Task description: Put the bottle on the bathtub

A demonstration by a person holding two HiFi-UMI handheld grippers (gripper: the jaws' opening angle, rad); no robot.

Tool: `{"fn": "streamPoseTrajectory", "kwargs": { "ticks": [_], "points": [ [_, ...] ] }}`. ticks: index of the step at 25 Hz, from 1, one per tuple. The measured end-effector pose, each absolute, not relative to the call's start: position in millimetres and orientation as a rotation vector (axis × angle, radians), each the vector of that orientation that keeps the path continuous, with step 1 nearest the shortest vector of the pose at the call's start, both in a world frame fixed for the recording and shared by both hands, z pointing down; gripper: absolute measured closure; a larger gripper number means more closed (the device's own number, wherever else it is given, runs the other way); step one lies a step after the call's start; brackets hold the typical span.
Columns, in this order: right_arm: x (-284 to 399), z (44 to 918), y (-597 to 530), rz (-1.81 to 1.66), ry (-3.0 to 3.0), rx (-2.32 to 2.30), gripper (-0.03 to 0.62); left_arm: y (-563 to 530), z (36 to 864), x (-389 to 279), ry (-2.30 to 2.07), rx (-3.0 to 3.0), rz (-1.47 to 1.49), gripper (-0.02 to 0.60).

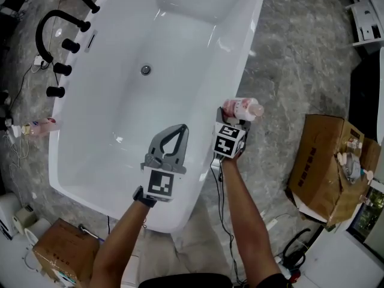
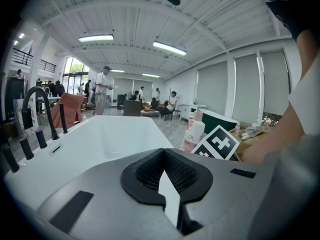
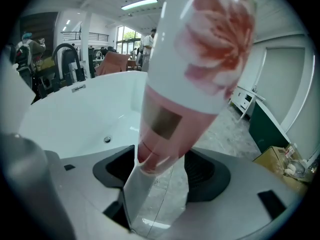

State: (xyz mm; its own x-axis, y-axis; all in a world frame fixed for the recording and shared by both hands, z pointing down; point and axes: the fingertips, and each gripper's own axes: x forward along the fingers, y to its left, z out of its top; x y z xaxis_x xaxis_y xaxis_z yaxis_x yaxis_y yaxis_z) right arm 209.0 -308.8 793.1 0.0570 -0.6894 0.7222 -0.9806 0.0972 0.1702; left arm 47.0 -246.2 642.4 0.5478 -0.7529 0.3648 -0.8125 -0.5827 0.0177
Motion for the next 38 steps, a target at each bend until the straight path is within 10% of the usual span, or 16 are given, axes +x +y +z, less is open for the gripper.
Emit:
{"fn": "streamPoseTrajectory", "kwargs": {
  "ticks": [9, 22, 38],
  "points": [
    [207, 734, -237, 0.656, -1.709, 1.65, 0.292, -204, 589, 28, -1.303, 2.631, 0.494, 0.565],
    [142, 442, -34, 0.511, -1.905, 1.949, 0.592, -50, 413, -1, -1.073, 2.866, 0.466, 0.565],
    [134, 337, 168, 0.567, -1.938, 2.148, 0.592, 76, 296, -60, -1.09, 2.97, 0.345, 0.565]
  ]
}}
